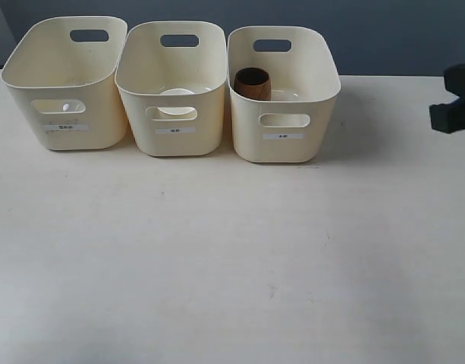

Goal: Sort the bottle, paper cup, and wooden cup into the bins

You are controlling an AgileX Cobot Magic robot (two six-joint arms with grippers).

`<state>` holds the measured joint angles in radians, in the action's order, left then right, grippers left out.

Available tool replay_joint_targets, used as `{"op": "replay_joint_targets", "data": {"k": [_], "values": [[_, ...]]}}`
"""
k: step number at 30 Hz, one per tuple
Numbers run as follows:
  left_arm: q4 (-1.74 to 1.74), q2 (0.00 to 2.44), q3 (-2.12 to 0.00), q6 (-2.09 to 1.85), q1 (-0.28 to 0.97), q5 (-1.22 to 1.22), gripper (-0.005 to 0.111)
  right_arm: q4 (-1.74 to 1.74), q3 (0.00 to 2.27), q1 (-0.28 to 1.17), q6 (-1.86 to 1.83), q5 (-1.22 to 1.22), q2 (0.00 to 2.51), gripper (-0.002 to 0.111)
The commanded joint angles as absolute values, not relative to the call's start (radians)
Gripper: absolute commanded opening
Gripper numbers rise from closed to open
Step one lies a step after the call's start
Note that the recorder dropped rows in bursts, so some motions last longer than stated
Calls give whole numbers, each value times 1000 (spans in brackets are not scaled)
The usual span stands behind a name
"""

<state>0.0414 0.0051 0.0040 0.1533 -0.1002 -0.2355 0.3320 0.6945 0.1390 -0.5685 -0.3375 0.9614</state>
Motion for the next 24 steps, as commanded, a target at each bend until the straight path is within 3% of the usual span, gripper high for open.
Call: {"op": "replay_joint_targets", "data": {"k": [1,11,24], "values": [[44,0,0,155,-97,-231,0,367,618,133,-524,-328,823,0],[44,0,0,155,-97,-231,0,438,612,133,-519,-456,643,0],[44,0,0,155,-97,-231,0,438,612,133,-519,-458,625,0]]}}
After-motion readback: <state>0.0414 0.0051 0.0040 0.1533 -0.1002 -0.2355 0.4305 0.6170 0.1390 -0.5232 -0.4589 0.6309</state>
